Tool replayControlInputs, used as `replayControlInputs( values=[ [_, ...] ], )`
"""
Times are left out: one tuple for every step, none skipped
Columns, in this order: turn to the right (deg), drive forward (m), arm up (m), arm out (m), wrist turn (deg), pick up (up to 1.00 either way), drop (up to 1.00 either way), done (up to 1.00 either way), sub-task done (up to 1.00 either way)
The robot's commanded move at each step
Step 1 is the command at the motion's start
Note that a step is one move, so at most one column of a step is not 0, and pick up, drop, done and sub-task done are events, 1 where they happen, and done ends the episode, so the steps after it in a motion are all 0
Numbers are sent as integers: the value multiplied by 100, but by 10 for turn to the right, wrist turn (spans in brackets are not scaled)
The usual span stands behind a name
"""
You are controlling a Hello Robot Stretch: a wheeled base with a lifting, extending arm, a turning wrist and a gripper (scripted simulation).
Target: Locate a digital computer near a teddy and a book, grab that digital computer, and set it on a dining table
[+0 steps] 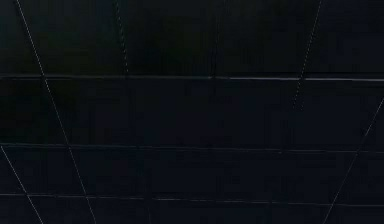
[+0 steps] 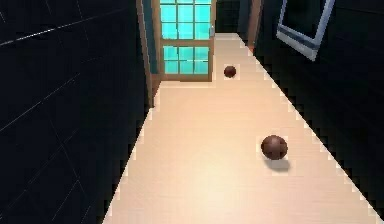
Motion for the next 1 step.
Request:
replayControlInputs(
  values=[
    [0, 5, 0, 0, 0, 0, 0, 0, 0]
  ],
)
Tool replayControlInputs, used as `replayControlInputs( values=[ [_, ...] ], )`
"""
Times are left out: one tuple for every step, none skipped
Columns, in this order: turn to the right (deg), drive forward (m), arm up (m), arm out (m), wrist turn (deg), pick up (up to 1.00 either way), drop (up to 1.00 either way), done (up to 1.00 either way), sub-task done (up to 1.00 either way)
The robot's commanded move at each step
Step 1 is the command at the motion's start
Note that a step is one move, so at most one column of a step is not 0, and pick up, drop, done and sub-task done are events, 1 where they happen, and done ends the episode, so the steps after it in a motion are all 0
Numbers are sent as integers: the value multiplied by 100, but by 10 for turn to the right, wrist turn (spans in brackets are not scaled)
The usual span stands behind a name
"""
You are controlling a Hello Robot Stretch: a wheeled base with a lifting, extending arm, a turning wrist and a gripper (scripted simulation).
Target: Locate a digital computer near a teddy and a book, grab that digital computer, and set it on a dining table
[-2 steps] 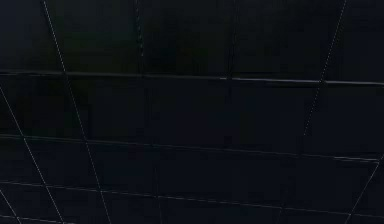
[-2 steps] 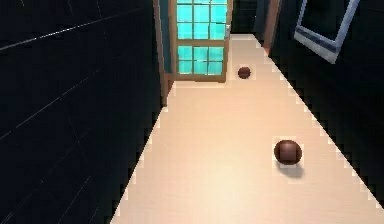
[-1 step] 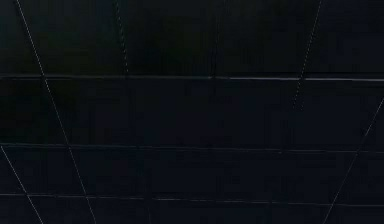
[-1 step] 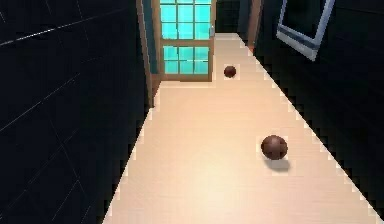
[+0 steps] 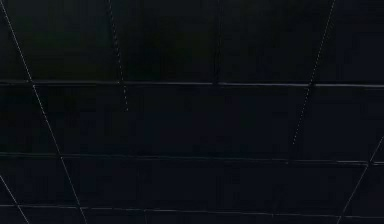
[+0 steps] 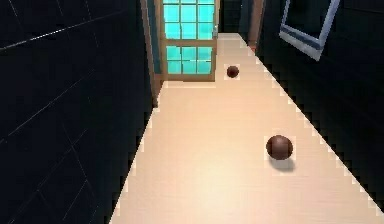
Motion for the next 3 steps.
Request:
replayControlInputs(
  values=[
    [-450, 0, 0, 0, 0, 0, 0, 0, 0],
    [-240, 0, 0, 0, 0, 0, 0, 0, 0],
    [0, 15, 0, 0, 0, 0, 0, 0, 0]
  ],
)
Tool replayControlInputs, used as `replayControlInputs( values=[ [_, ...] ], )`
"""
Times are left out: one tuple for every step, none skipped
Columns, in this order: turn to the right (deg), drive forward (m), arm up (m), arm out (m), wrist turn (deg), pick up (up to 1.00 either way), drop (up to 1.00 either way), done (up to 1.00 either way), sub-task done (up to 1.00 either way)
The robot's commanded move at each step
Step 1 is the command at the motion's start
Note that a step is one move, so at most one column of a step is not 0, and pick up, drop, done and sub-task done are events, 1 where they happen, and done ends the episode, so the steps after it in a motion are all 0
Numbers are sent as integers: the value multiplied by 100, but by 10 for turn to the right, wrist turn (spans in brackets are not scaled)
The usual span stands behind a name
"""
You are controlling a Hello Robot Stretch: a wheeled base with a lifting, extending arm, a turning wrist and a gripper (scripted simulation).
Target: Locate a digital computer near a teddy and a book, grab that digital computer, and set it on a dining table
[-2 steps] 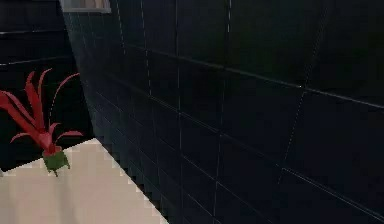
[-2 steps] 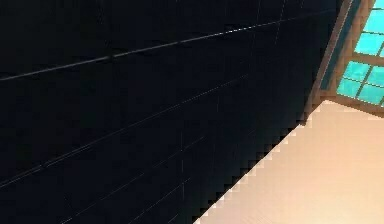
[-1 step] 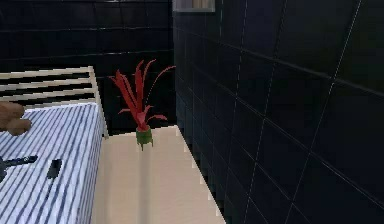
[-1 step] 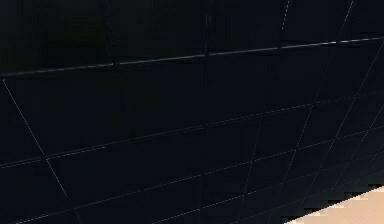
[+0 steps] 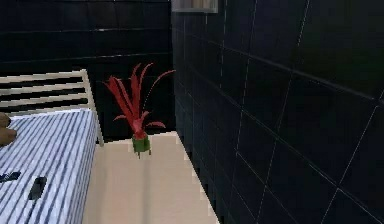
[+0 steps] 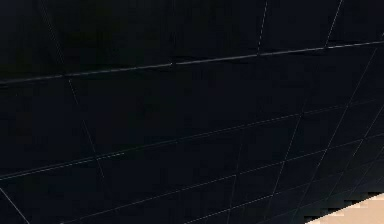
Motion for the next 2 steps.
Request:
replayControlInputs(
  values=[
    [-150, 0, 0, 0, 0, 0, 0, 0, 0],
    [-30, 0, 0, 0, 0, 0, 0, 0, 0]
  ],
)
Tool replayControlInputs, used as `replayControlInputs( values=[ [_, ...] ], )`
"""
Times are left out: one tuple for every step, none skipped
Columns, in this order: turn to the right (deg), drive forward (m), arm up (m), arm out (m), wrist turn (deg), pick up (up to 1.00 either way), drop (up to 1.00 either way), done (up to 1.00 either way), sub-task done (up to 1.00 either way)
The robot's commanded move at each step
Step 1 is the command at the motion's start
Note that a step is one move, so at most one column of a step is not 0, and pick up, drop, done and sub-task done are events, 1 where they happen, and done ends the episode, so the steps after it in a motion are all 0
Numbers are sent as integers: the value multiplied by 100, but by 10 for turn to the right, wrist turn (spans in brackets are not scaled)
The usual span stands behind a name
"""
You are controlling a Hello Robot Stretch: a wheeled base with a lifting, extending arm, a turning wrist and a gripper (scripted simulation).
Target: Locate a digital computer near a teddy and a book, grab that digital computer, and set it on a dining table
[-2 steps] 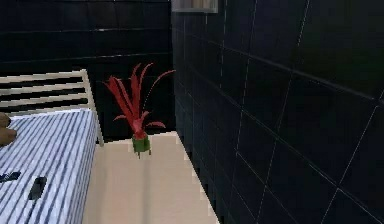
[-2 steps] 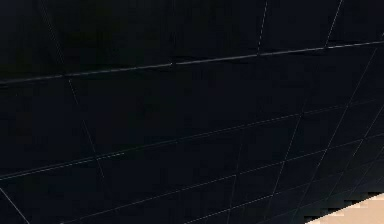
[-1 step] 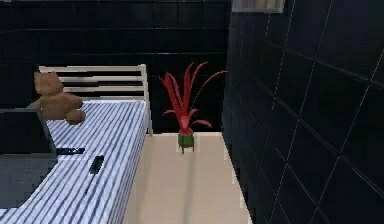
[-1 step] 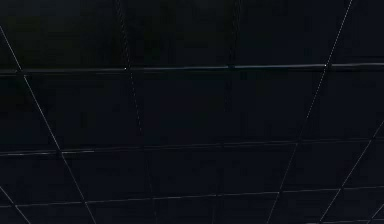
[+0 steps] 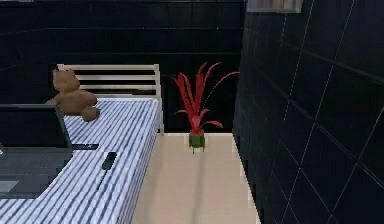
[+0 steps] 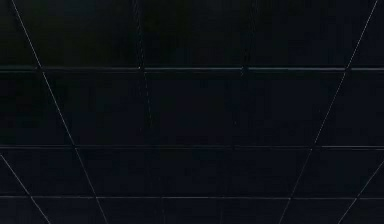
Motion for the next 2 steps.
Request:
replayControlInputs(
  values=[
    [0, 100, 0, 0, 0, 0, 0, 0, 0],
    [60, 0, 0, 0, 0, 0, 0, 0, 0]
  ],
)
